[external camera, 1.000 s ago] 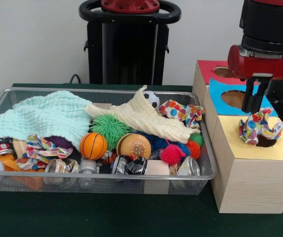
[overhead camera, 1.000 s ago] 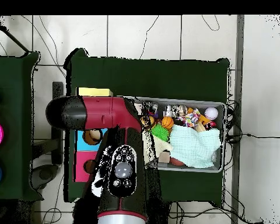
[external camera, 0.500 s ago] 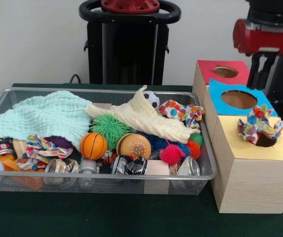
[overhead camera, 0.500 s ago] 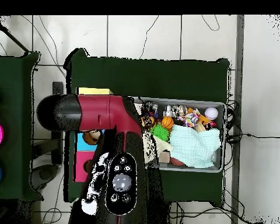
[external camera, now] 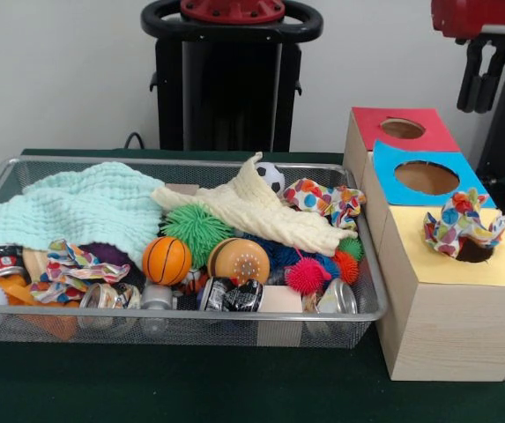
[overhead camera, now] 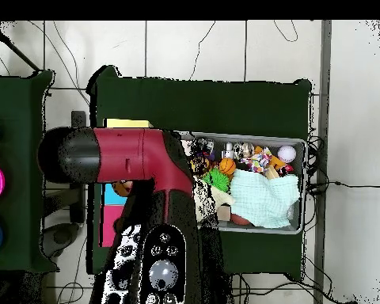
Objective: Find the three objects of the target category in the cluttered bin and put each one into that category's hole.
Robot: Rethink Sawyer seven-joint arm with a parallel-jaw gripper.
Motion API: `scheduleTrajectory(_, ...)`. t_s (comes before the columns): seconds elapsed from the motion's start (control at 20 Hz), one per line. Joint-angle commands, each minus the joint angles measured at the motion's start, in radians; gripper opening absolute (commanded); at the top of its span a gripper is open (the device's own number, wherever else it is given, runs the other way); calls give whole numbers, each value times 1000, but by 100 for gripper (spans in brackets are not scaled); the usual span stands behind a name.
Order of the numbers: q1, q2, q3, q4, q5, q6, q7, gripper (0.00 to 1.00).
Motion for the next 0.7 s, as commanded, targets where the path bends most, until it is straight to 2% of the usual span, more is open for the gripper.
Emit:
scheduleTrajectory(0.05, -42, 91, 66, 56, -36, -72, 81, 0)
scheduleTrajectory(0.5, -48, 141, 67, 59, -41, -142, 85, 0)
scheduleTrajectory(0.7, -47, 143, 64, 55, -41, -137, 78, 0)
